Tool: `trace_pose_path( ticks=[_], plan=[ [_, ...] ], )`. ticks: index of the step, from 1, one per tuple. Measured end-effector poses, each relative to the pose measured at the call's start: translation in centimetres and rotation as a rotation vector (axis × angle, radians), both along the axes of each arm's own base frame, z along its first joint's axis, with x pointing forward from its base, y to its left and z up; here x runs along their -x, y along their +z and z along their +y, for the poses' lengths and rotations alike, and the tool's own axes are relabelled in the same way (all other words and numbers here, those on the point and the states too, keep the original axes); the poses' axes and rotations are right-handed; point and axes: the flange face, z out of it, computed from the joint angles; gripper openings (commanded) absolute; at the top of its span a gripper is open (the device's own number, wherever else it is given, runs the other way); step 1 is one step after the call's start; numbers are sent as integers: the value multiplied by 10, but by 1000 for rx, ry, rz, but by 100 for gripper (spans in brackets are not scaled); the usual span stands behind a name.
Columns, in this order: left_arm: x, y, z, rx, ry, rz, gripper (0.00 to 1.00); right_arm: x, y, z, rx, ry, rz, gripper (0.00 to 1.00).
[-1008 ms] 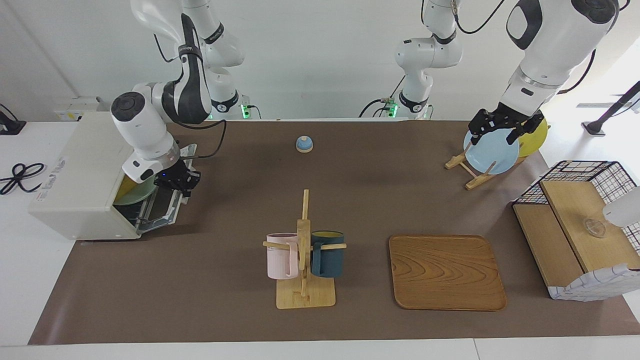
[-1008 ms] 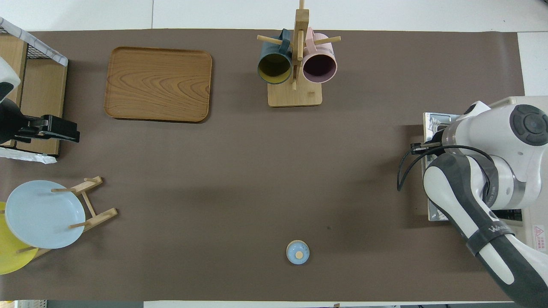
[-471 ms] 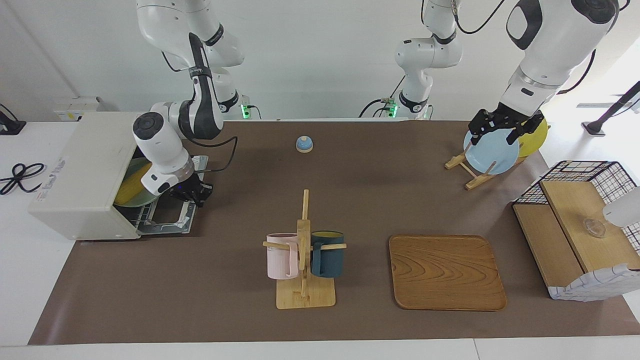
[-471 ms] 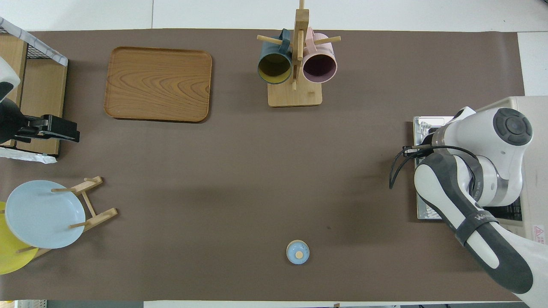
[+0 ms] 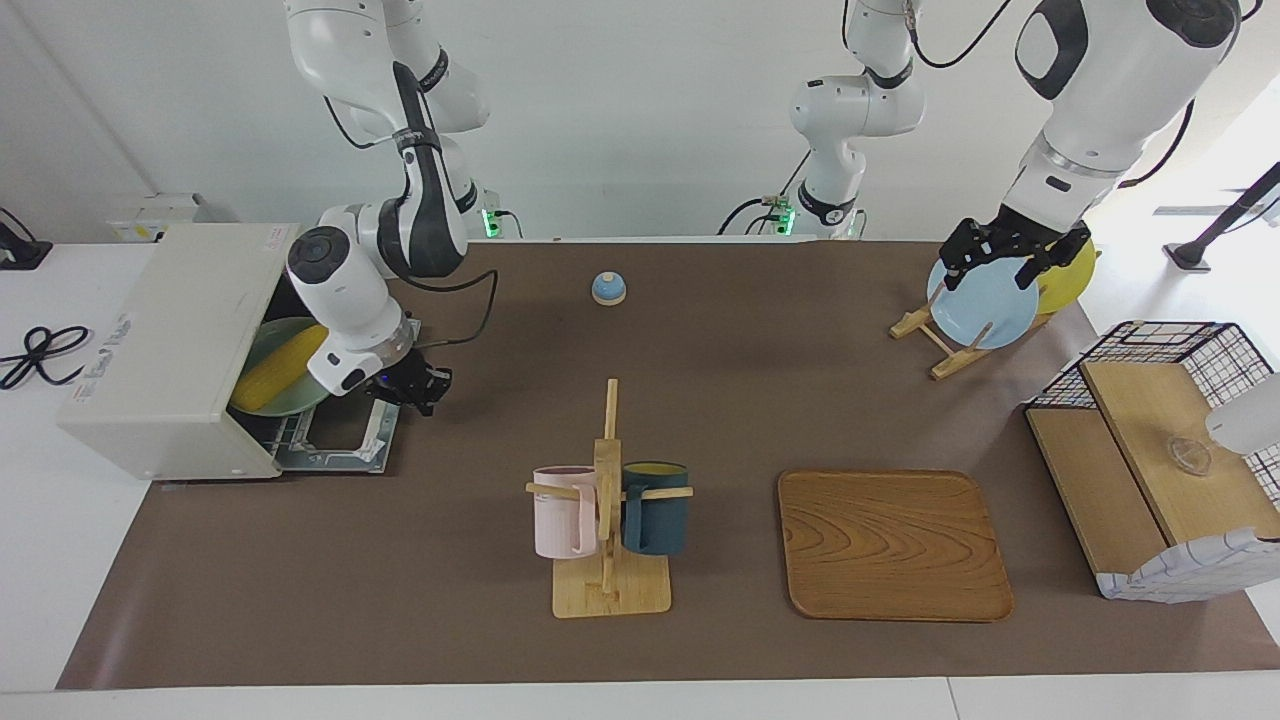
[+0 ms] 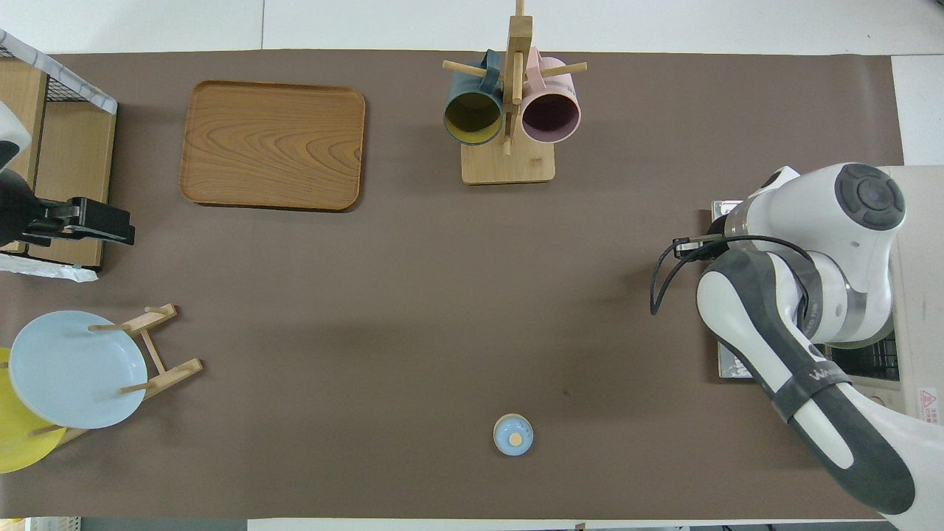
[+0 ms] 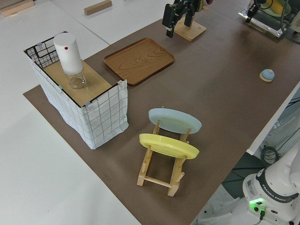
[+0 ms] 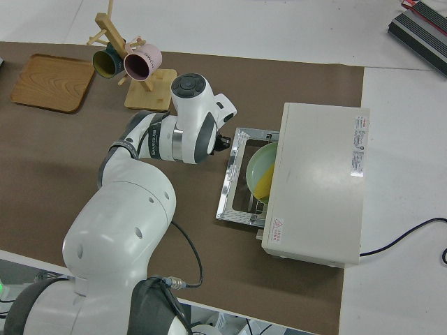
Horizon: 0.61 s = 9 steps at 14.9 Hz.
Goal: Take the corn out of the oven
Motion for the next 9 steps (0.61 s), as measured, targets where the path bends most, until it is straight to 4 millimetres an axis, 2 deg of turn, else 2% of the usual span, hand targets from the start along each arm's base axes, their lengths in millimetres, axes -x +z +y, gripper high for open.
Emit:
trace_pose_path(
  ticks=[1,2,5,7,9],
  plan=[
    [0,0,0,0,0,0,100,-2,15,-8,1,-9,7,37],
    [0,0,0,0,0,0,100,-2,29,-19,4,-23,12,45],
    [0,0,0,0,0,0,100,10,54,-67,15,-89,48,49],
    [0,0,0,0,0,-1,100,17,54,-93,27,-127,62,49],
    [0,0,0,0,0,-1,100,25,43,-102,26,-142,81,49]
  ],
)
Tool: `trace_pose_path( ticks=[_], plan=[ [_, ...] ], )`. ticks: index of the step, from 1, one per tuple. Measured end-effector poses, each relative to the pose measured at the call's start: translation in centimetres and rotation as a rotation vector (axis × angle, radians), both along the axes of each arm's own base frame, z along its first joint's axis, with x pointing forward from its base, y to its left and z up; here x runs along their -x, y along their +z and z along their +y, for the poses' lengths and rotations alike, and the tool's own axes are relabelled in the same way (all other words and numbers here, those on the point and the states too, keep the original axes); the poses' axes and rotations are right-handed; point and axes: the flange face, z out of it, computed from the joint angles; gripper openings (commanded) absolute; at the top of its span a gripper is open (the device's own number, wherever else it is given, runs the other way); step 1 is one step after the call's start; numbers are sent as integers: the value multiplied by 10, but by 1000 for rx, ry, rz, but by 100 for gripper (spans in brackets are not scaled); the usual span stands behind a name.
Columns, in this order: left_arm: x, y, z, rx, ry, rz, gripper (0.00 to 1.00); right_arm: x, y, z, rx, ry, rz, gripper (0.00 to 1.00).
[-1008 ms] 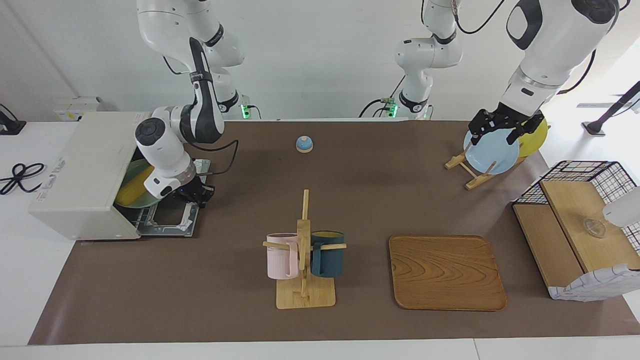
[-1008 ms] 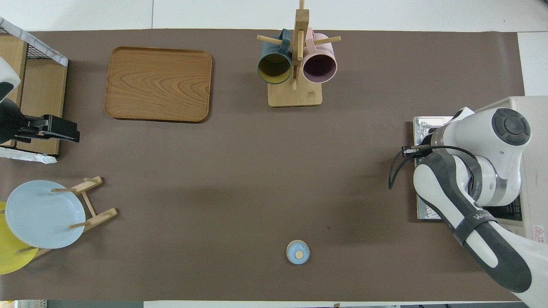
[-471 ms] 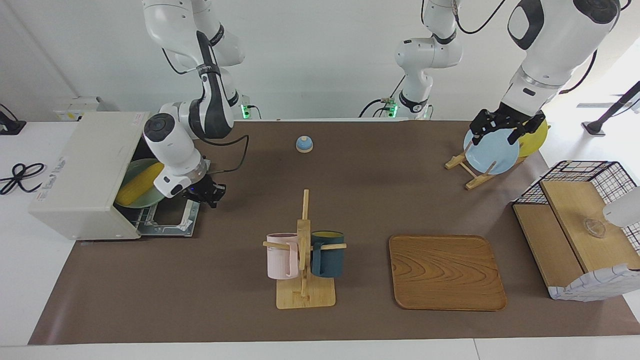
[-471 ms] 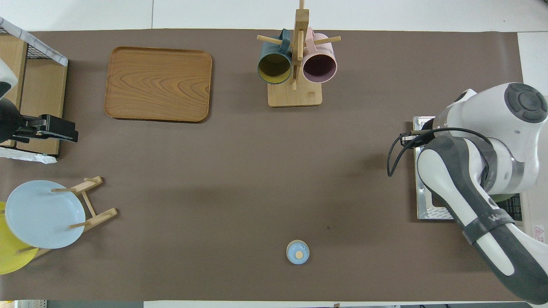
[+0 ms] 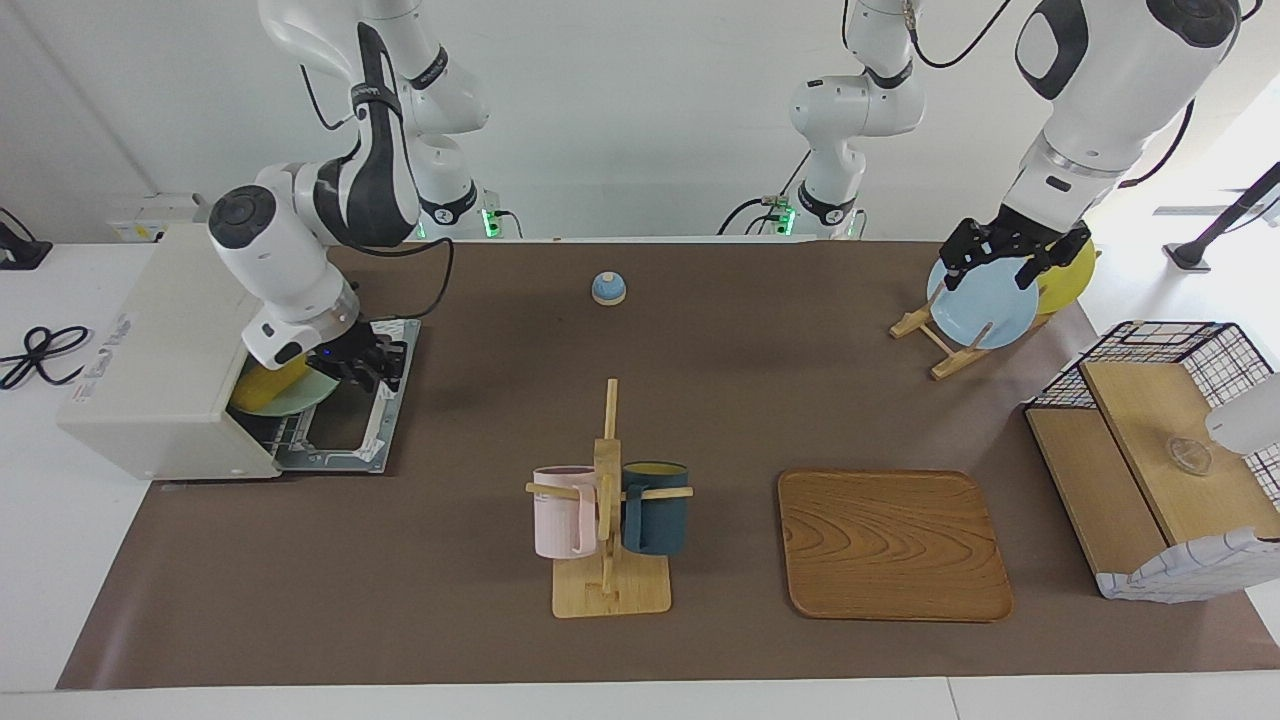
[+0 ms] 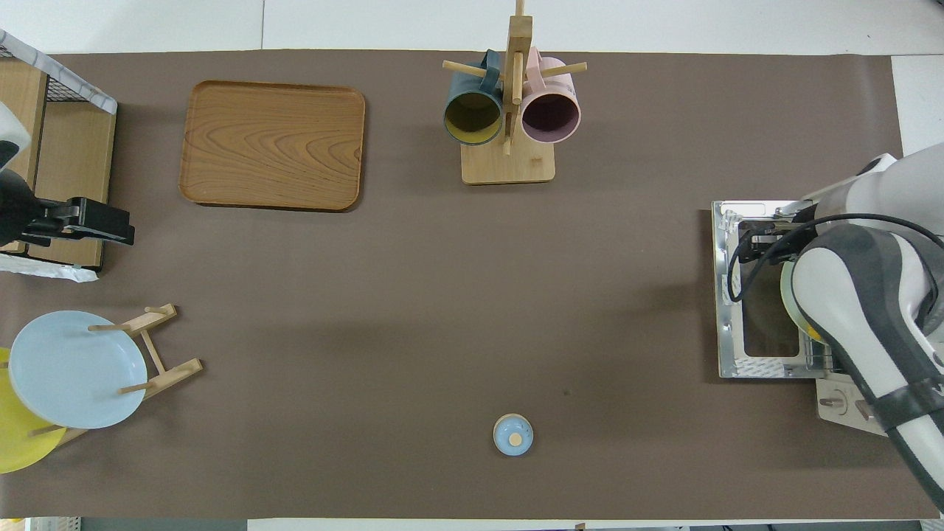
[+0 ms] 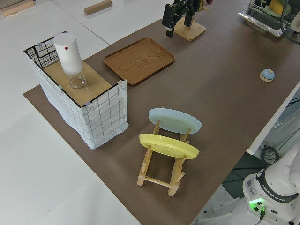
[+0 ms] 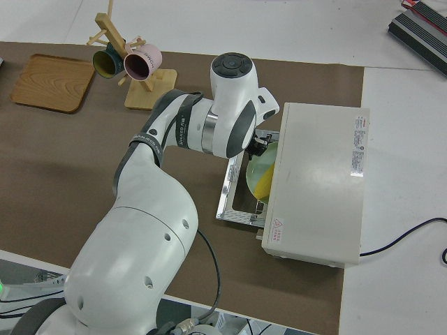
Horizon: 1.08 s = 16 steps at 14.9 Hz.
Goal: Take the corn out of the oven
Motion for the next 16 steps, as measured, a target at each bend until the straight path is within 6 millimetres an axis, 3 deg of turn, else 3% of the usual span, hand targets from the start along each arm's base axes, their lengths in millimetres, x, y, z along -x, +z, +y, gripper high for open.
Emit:
trace_pose_path(
  ticks=[4,7,8,10,16],
  plan=[
    [0,0,0,0,0,0,100,8,-18,2,4,18,-12,49],
    [0,0,0,0,0,0,100,18,-26,-7,3,24,-13,49],
    [0,0,0,0,0,0,100,21,-28,-10,3,21,-16,41],
    [0,0,0,0,0,0,100,25,-33,-13,4,21,-18,0],
    [0,0,-1,0,-2,0,100,26,-22,-3,43,73,-22,0]
  ],
)
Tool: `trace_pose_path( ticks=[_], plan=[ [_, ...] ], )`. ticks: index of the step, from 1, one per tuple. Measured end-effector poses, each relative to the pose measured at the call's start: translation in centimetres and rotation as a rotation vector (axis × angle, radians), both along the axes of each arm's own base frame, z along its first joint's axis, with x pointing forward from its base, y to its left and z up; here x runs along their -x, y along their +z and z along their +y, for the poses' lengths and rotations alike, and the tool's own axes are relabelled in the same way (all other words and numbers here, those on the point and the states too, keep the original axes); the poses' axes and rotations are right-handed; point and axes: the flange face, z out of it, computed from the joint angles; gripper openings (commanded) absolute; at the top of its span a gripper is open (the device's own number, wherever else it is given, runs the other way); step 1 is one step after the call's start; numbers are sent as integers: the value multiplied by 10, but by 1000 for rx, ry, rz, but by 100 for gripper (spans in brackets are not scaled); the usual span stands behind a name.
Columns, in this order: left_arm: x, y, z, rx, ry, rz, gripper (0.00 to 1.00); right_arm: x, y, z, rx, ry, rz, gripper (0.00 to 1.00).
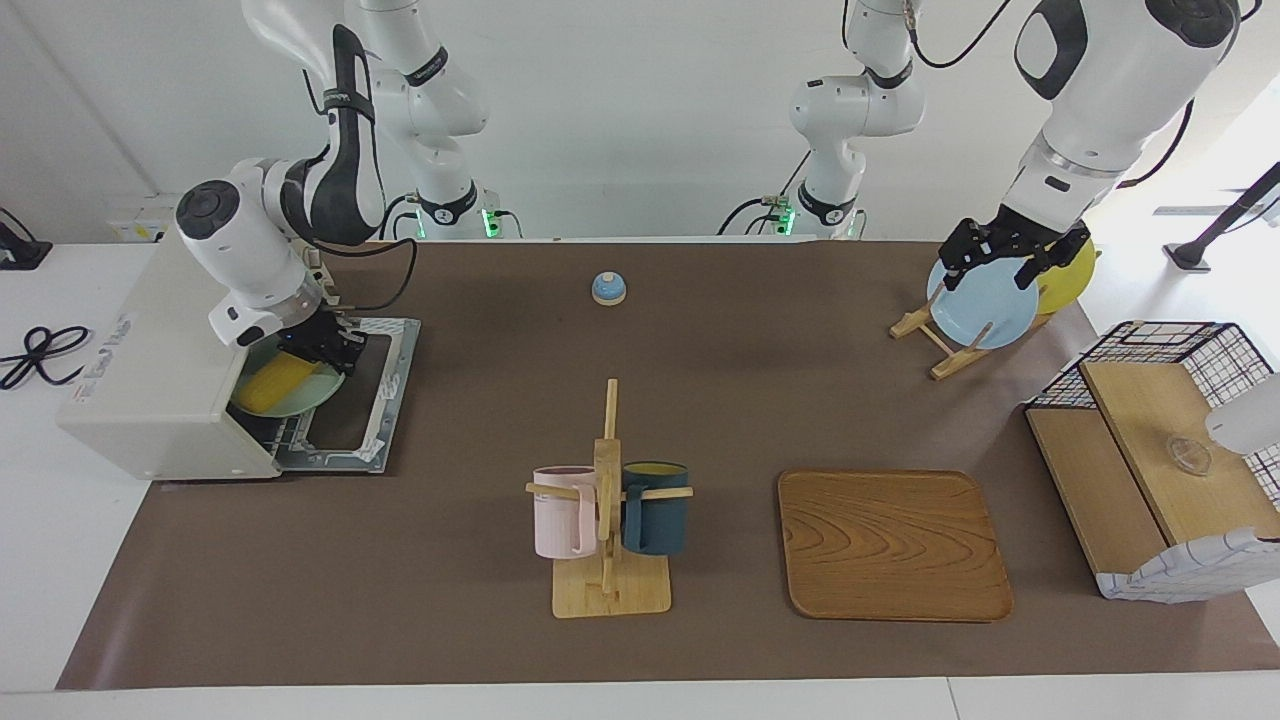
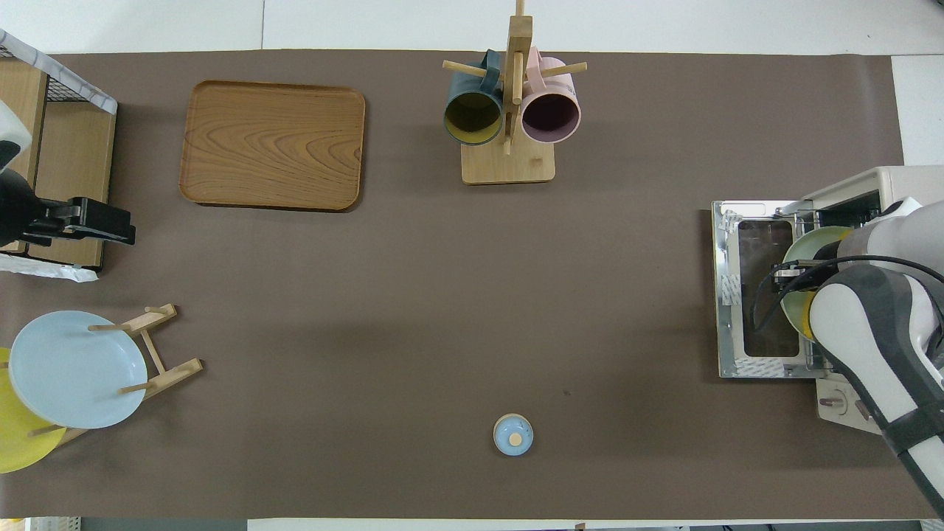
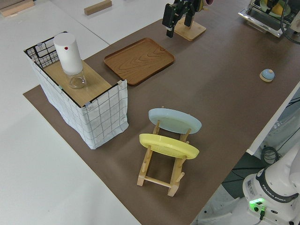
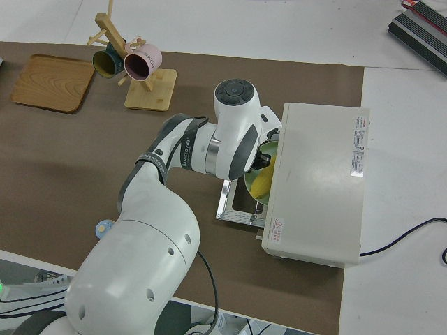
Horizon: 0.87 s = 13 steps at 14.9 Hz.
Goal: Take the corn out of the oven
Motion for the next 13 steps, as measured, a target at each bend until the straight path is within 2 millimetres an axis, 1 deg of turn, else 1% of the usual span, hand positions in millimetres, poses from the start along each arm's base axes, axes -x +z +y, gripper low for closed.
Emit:
trace_pose_path(
  ticks=[1,2,3,4,6,8,10,13],
  plan=[
    [0,0,0,0,0,0,100,-2,3,9,14,24,10,0],
    [0,0,0,0,0,0,100,-6,10,22,23,36,19,0],
    [0,0,0,0,0,0,100,-12,20,40,33,42,27,0],
    [0,0,0,0,0,0,100,-19,33,63,48,43,27,0],
    [0,0,0,0,0,0,100,-31,53,117,71,32,15,0],
    [0,0,0,0,0,0,100,-35,61,169,82,9,-2,0],
    [0,0,0,0,1,0,100,-35,57,223,92,-30,-11,0],
    [0,0,1,0,2,-1,100,-33,49,311,101,-93,-31,0]
  ],
)
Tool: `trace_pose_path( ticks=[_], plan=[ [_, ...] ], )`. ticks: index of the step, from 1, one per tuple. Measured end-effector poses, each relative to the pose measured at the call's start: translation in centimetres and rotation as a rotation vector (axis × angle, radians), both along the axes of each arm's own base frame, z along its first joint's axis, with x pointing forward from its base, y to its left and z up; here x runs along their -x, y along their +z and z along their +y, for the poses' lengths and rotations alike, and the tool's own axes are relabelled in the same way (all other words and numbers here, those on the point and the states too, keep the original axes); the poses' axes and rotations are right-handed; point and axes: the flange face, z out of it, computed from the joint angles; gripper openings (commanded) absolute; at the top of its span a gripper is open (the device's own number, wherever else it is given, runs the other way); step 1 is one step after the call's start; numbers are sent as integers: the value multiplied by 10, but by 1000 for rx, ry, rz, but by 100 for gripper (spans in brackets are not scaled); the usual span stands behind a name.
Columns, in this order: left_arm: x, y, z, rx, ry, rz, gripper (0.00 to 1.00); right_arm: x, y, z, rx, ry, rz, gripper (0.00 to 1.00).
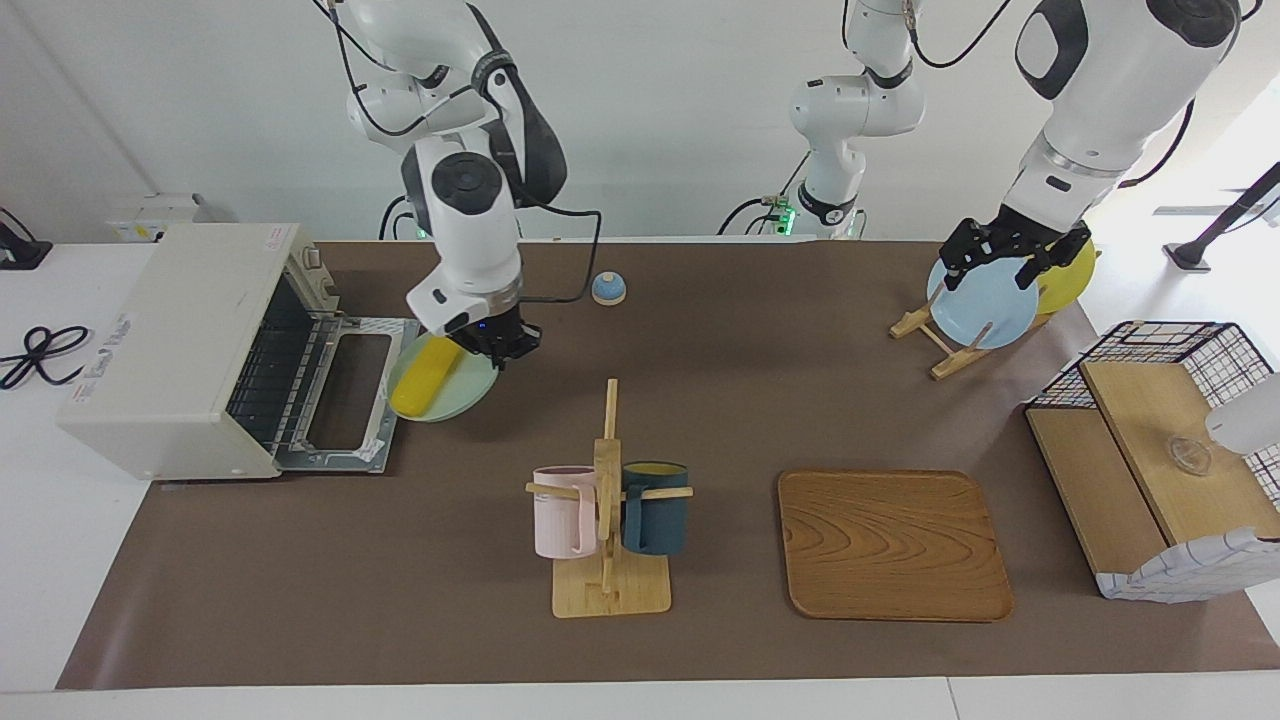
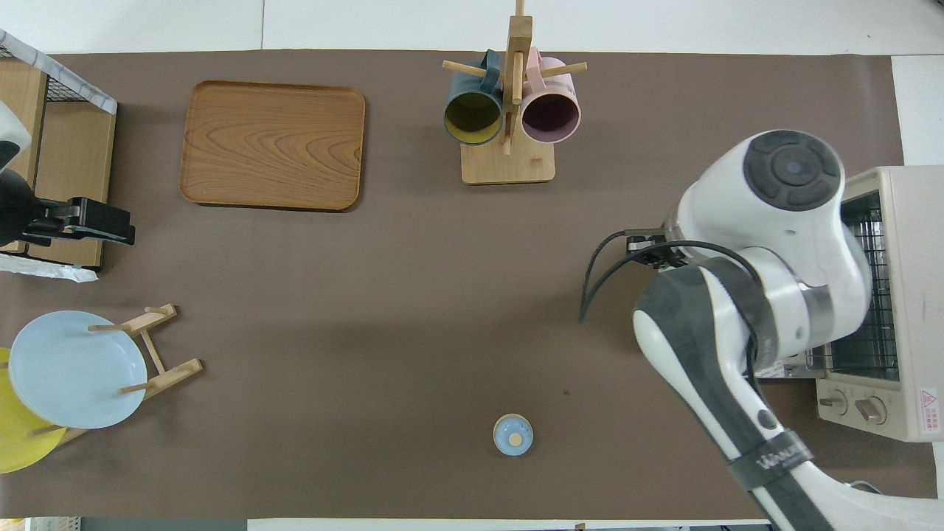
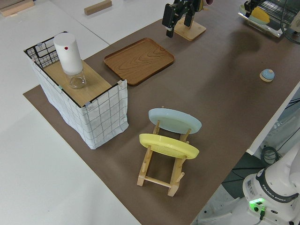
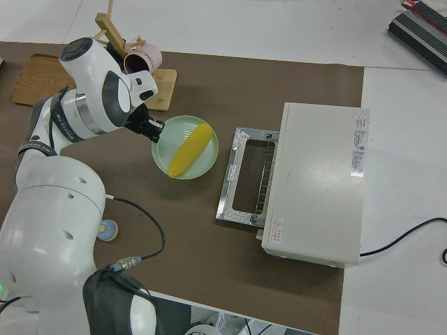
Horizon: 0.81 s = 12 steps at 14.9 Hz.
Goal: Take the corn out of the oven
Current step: 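Pull the plate out and lower it onto the table center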
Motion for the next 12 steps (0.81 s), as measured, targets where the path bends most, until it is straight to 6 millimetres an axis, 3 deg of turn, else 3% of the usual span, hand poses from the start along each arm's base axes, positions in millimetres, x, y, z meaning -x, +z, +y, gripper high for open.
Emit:
trace_pose_path(
  ticks=[3,6,9,12],
  plan=[
    [0,0,0,0,0,-1,100,13,-27,81,13,-52,-4,0],
    [0,0,1,0,1,-1,100,21,-57,139,-24,-81,-35,0],
    [0,0,1,0,2,-1,100,18,-75,159,-112,-118,-44,0],
    [0,0,1,0,3,-1,100,15,-79,161,-154,-160,-42,30]
  ],
)
